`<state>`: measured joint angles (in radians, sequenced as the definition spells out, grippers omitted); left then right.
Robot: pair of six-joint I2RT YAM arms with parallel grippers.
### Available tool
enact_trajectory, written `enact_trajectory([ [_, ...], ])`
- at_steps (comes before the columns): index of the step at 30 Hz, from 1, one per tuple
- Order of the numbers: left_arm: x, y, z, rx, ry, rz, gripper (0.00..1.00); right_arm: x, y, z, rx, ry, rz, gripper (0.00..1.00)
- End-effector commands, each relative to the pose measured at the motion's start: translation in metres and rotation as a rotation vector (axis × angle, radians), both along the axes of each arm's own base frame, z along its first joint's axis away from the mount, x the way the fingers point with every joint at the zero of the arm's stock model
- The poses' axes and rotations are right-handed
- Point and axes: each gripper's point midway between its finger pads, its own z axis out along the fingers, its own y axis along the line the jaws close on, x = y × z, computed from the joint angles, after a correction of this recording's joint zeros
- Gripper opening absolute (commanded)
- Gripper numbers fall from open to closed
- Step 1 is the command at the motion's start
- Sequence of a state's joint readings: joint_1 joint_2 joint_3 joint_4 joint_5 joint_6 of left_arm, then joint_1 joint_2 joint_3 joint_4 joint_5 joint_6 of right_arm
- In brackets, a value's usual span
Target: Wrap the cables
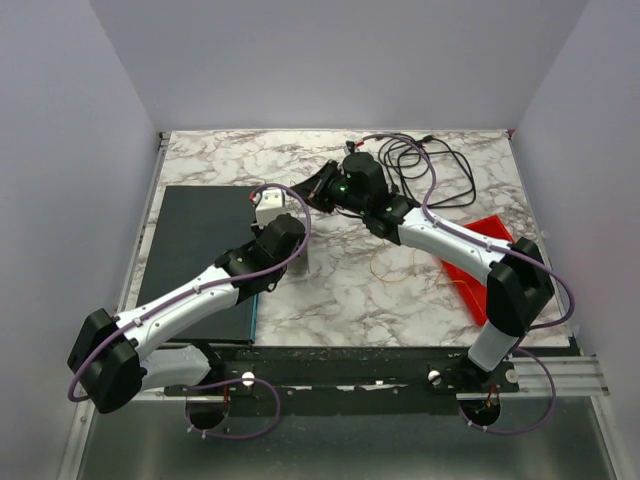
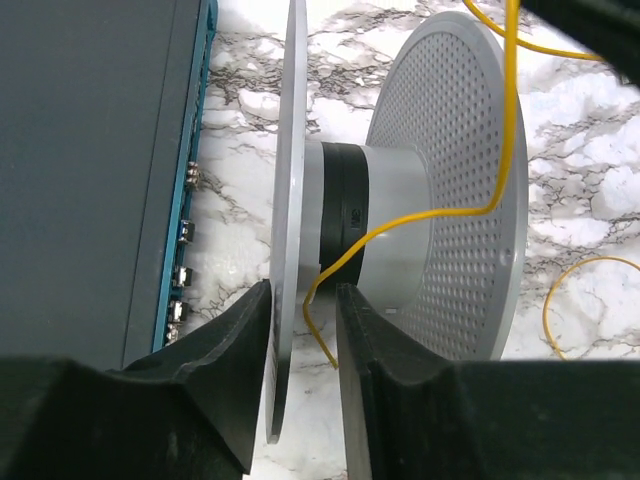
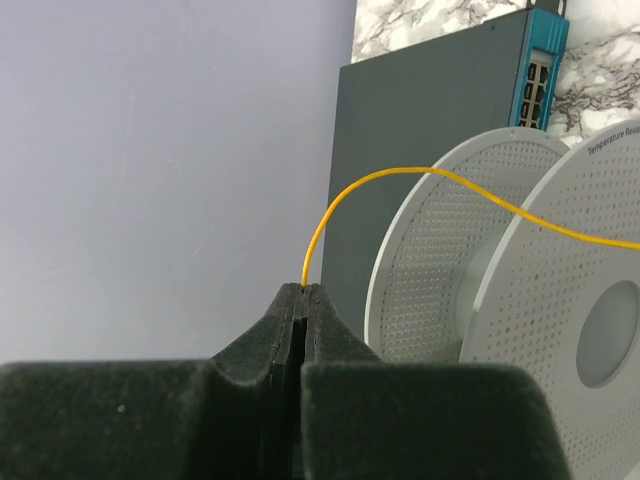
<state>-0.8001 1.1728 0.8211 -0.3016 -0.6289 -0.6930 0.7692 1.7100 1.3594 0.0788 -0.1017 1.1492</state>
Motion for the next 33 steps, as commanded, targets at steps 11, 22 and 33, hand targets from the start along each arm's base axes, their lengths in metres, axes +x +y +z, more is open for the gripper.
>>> enact_trajectory([
  [11, 0.005, 0.006, -0.005, 0.032, -0.009, 0.022, 0.04, -0.015, 0.008, -0.012, 0.005, 0.037, 0.045, 0.01],
  [22, -0.002, -0.001, 0.024, 0.095, -0.032, -0.134, 0.0, 0.005, -0.023, -0.007, -0.224, -0.12, -0.03, 0.66],
  [33, -0.025, 0.006, 0.079, 0.09, 0.046, -0.245, 0.0, -0.003, -0.083, 0.014, -0.267, -0.24, 0.045, 0.84],
])
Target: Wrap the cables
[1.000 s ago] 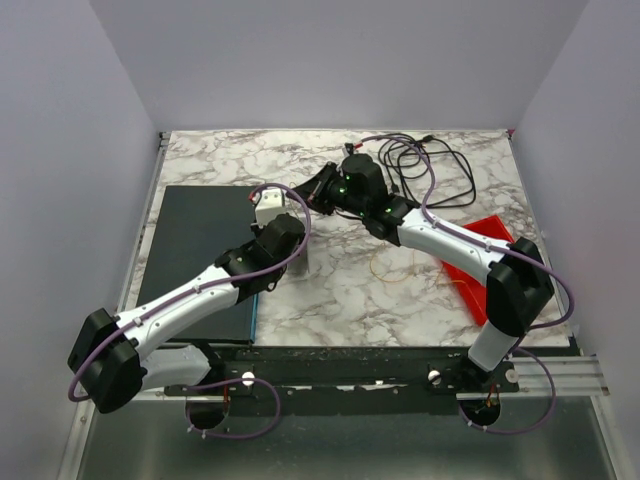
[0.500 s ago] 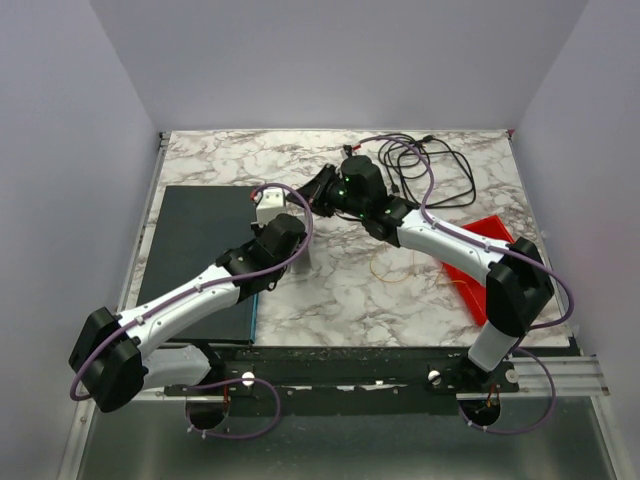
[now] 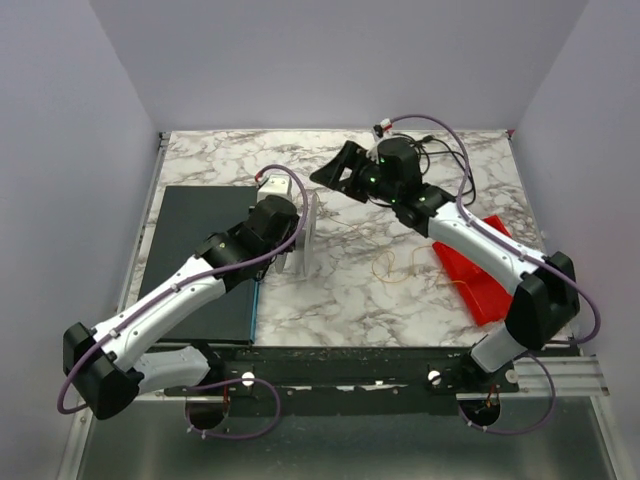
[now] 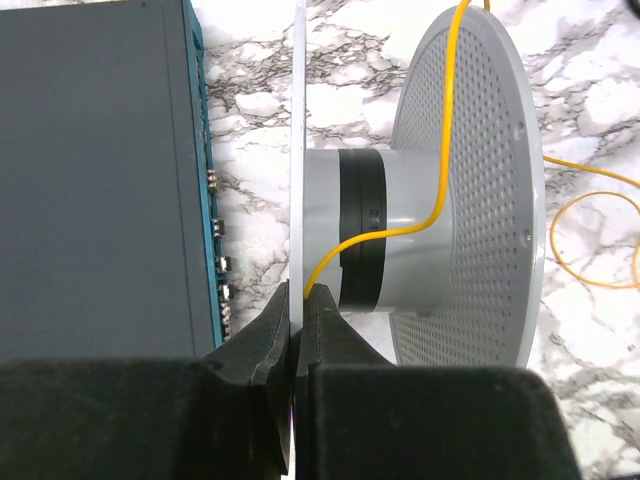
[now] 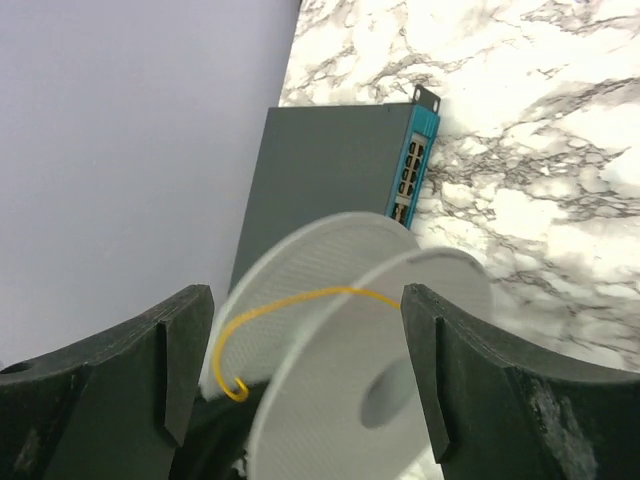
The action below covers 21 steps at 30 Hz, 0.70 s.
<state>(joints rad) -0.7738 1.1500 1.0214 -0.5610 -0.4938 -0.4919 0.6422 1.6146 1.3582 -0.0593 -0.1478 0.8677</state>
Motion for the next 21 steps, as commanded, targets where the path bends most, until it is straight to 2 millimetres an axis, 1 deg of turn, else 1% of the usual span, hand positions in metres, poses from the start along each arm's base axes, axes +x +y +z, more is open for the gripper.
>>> enact_trajectory([
  [1, -0.014, 0.004, 0.044, -0.054, -0.009, -0.068, 0.0, -0.026, -0.026, 0.008, -0.082, -0.101, 0.035, 0.85],
  [2, -0.016, 0.005, 0.052, -0.06, -0.011, -0.072, 0.0, -0.026, -0.033, 0.006, -0.088, -0.123, 0.037, 0.85],
  [3, -0.018, 0.007, 0.06, -0.063, -0.009, -0.078, 0.0, -0.025, -0.042, 0.01, -0.081, -0.152, 0.037, 0.85],
  [4, -0.019, 0.01, 0.065, -0.061, -0.008, -0.08, 0.0, -0.023, -0.051, 0.007, -0.08, -0.162, 0.037, 0.85],
  [6, -0.022, 0.016, 0.077, -0.06, -0.012, -0.076, 0.0, -0.025, -0.062, 0.009, -0.041, -0.195, 0.067, 0.87],
  [9, -0.025, 0.023, 0.092, -0.07, -0.007, -0.075, 0.0, -0.045, -0.065, 0.009, 0.026, -0.247, 0.141, 0.89],
  [12, -0.026, 0.028, 0.102, -0.083, -0.002, -0.083, 0.0, -0.074, -0.065, 0.014, 0.078, -0.327, 0.224, 0.91],
  [14, -0.026, 0.029, 0.11, -0.09, -0.007, -0.089, 0.0, -0.086, -0.066, 0.004, 0.06, -0.351, 0.234, 0.91],
  [15, -0.026, 0.029, 0.112, -0.094, -0.008, -0.094, 0.0, -0.093, -0.062, -0.003, 0.016, -0.371, 0.236, 0.93],
  [16, -0.026, 0.03, 0.116, -0.098, -0.012, -0.095, 0.0, -0.094, -0.059, -0.013, -0.045, -0.384, 0.221, 0.94],
  [17, -0.026, 0.03, 0.118, -0.101, -0.013, -0.098, 0.0, -0.101, -0.053, -0.02, -0.08, -0.398, 0.235, 0.94],
  [19, -0.027, 0.03, 0.122, -0.111, -0.021, -0.105, 0.0, -0.104, -0.043, -0.036, -0.124, -0.405, 0.239, 0.94],
  [21, -0.028, 0.032, 0.126, -0.117, -0.029, -0.107, 0.0, -0.101, -0.037, -0.056, -0.181, -0.393, 0.217, 0.93],
])
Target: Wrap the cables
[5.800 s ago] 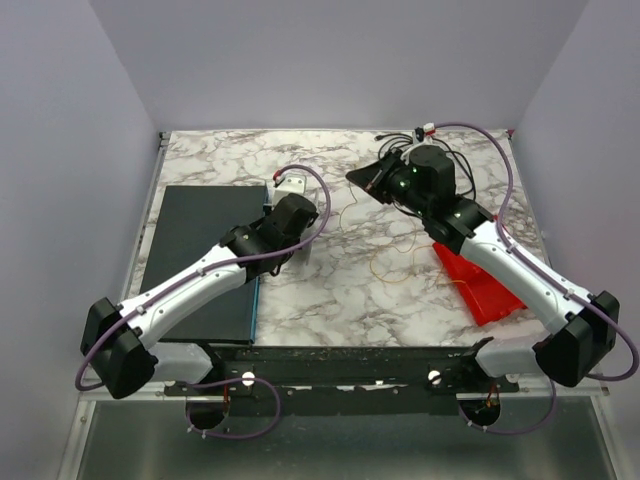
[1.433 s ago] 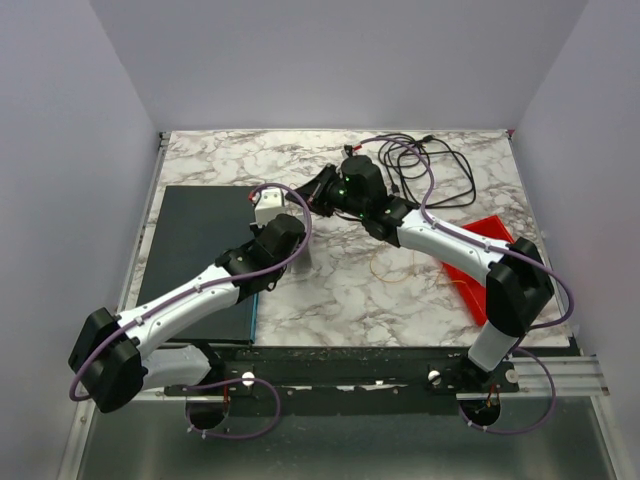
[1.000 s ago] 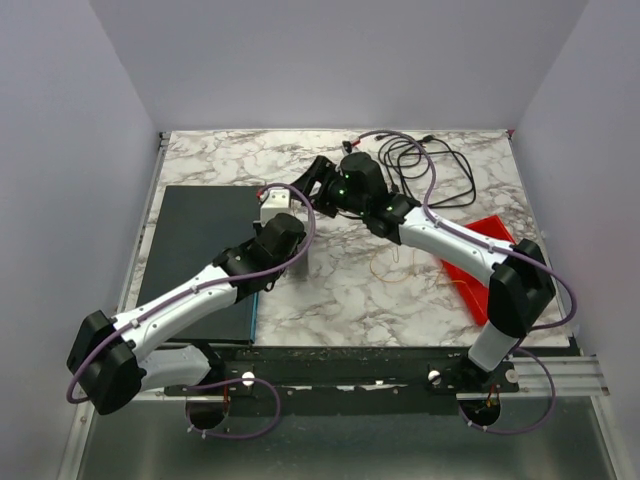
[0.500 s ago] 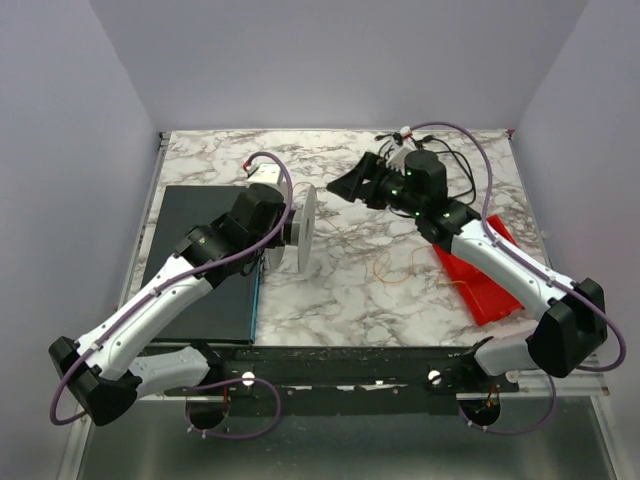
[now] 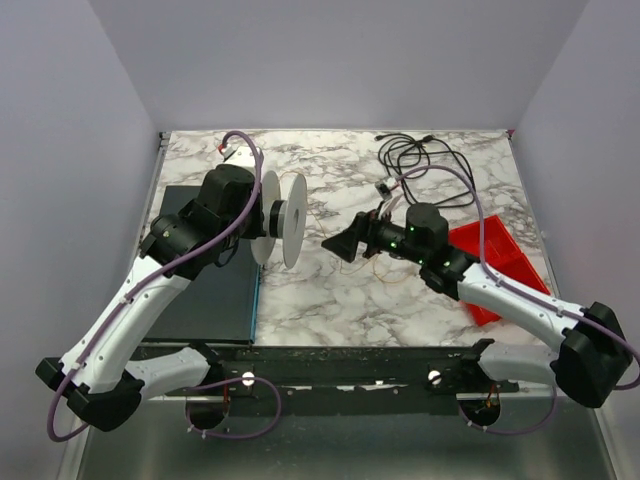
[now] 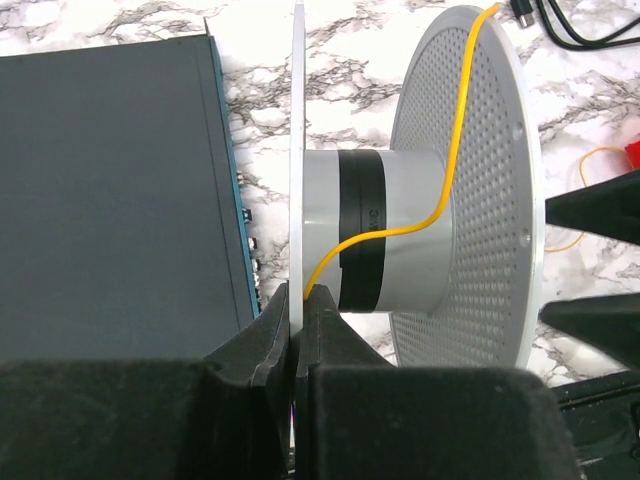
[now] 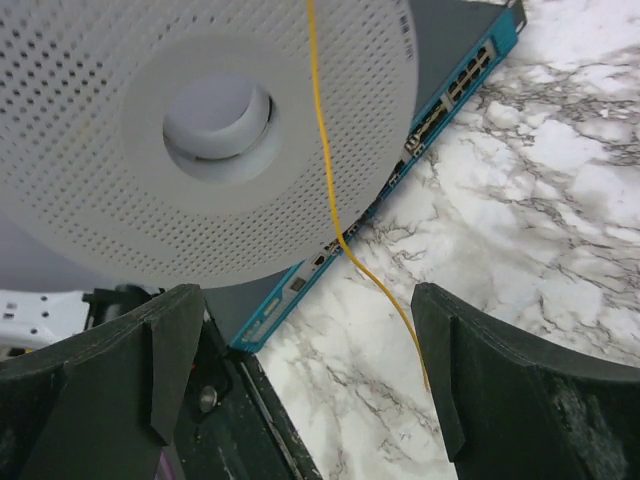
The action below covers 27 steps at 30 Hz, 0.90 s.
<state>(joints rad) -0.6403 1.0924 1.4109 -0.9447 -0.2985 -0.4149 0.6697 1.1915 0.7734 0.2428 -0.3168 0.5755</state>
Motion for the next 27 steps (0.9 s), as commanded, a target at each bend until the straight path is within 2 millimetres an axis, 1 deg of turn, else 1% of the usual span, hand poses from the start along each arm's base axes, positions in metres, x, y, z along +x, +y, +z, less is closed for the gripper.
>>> enact_trajectory([
  [1, -0.004, -0.002, 0.024, -0.052, -0.047, -0.04, 0.0, 0.01, 0.008, -0.03, -0.13, -0.111, -0.072, 0.92],
  [2, -0.005, -0.001, 0.025, -0.055, -0.047, -0.043, 0.0, 0.014, 0.006, -0.036, -0.156, -0.119, -0.105, 0.92],
  [4, -0.006, -0.001, 0.027, -0.062, -0.051, -0.046, 0.0, 0.02, -0.001, -0.042, -0.178, -0.135, -0.163, 0.9],
  [6, -0.007, -0.002, 0.029, -0.072, -0.055, -0.052, 0.0, 0.029, -0.009, -0.043, -0.194, -0.154, -0.223, 0.9],
  [8, -0.008, -0.001, 0.03, -0.078, -0.057, -0.055, 0.0, 0.029, -0.008, -0.046, -0.206, -0.159, -0.219, 0.89],
  [12, -0.01, -0.001, 0.033, -0.104, -0.057, -0.051, 0.0, 0.018, 0.003, -0.064, -0.223, -0.129, -0.149, 0.85],
  [14, -0.01, -0.002, 0.034, -0.117, -0.052, -0.05, 0.0, 0.005, 0.012, -0.076, -0.225, -0.109, -0.1, 0.84],
  [17, -0.01, -0.003, 0.033, -0.129, -0.047, -0.05, 0.0, -0.007, 0.02, -0.087, -0.208, -0.089, -0.07, 0.83],
  [20, -0.011, -0.004, 0.034, -0.138, -0.047, -0.053, 0.0, -0.007, 0.019, -0.094, -0.212, -0.077, -0.093, 0.83],
  [23, -0.013, -0.005, 0.038, -0.152, -0.052, -0.059, 0.0, 0.004, 0.012, -0.103, -0.248, -0.069, -0.162, 0.81],
  [25, -0.014, -0.006, 0.043, -0.171, -0.058, -0.066, 0.0, 0.009, 0.012, -0.104, -0.244, -0.07, -0.188, 0.75],
  [26, -0.015, -0.007, 0.043, -0.178, -0.055, -0.069, 0.0, 0.013, 0.013, -0.102, -0.231, -0.079, -0.201, 0.68],
  [27, -0.015, -0.008, 0.044, -0.184, -0.053, -0.07, 0.0, 0.017, 0.014, -0.099, -0.216, -0.084, -0.221, 0.57],
])
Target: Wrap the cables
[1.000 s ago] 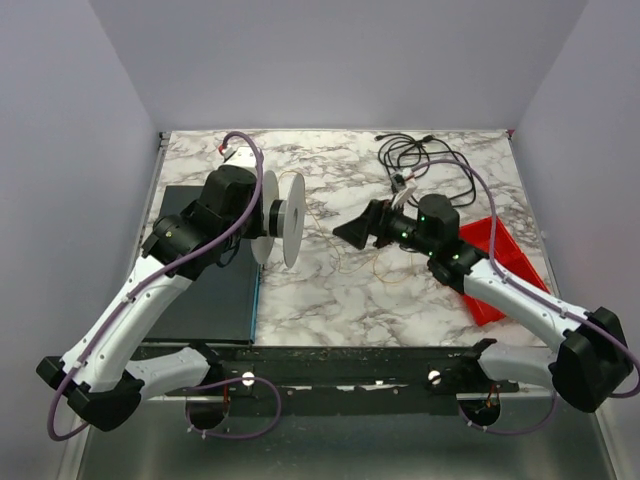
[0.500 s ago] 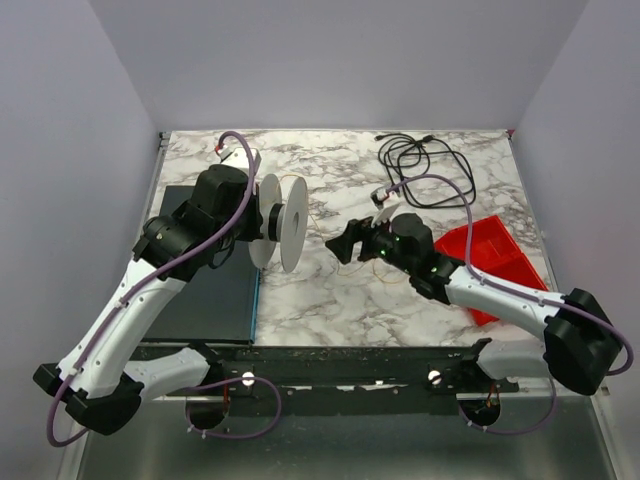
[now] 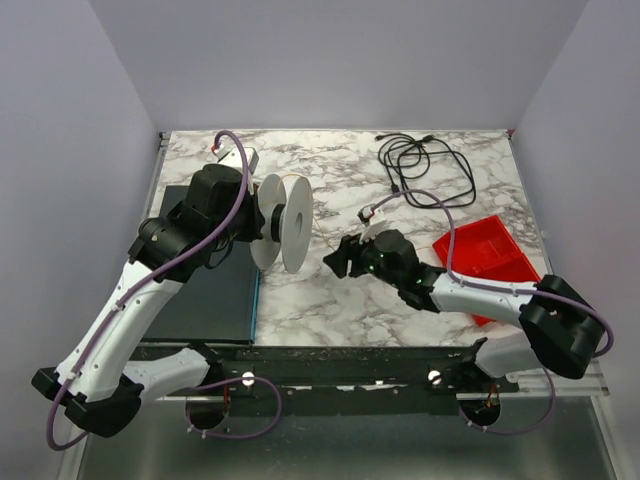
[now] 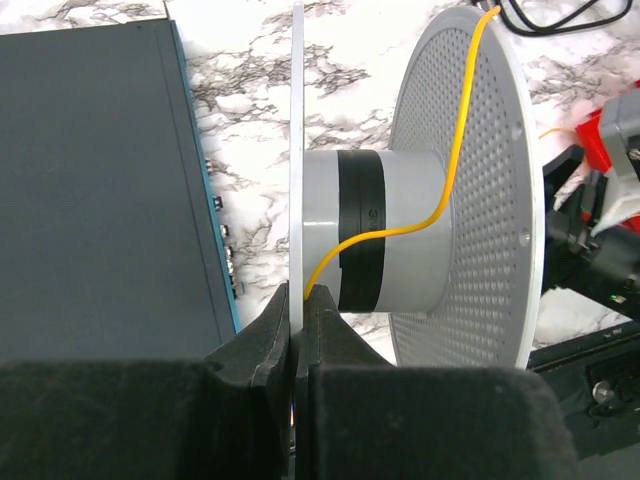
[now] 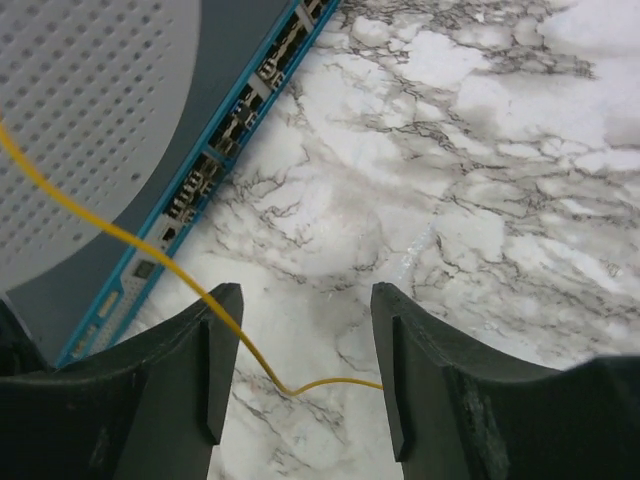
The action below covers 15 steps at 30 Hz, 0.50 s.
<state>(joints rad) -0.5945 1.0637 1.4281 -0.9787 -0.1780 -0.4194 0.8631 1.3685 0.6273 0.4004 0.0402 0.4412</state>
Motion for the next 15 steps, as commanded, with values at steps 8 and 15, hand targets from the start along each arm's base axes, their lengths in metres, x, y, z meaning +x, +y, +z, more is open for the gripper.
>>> enact_trajectory([
  [8, -0.01, -0.01, 0.028, -0.136, -0.055, -0.04, 0.0, 0.082, 0.001, 0.054, -0.013, -0.147, -0.277, 0.01],
  [15, -0.025, -0.005, 0.036, -0.192, -0.084, -0.057, 0.0, 0.133, -0.004, 0.02, -0.048, 0.01, -0.292, 0.01],
])
